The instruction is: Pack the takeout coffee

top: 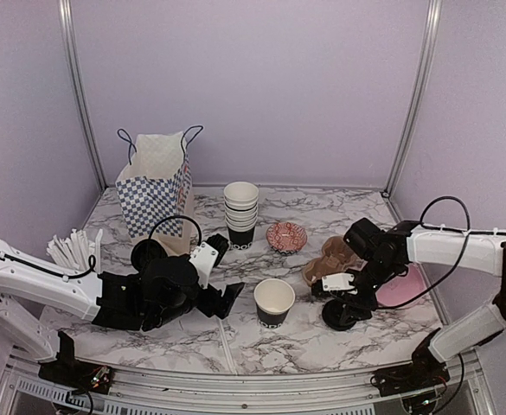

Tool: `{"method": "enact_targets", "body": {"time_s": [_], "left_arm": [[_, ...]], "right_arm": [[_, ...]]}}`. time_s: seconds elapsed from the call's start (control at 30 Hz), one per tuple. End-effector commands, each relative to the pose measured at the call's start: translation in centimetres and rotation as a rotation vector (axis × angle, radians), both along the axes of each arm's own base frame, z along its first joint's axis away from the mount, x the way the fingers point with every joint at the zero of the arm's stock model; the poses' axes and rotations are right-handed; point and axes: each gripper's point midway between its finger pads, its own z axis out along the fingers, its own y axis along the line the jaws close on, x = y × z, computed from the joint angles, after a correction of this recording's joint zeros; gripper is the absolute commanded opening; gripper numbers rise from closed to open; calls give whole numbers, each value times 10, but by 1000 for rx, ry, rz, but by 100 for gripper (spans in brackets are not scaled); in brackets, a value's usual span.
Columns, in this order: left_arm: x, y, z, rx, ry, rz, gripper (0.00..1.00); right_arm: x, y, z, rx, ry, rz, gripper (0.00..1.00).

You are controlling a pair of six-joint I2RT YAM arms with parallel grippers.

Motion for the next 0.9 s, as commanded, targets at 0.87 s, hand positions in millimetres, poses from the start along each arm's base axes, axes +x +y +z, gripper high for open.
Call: {"method": "enact_targets", "body": {"time_s": [0.87], "left_arm": [[0,27,19,-60,-14,73,93]], "right_arm": [[16,141,127,107,-13,163,56]]}}
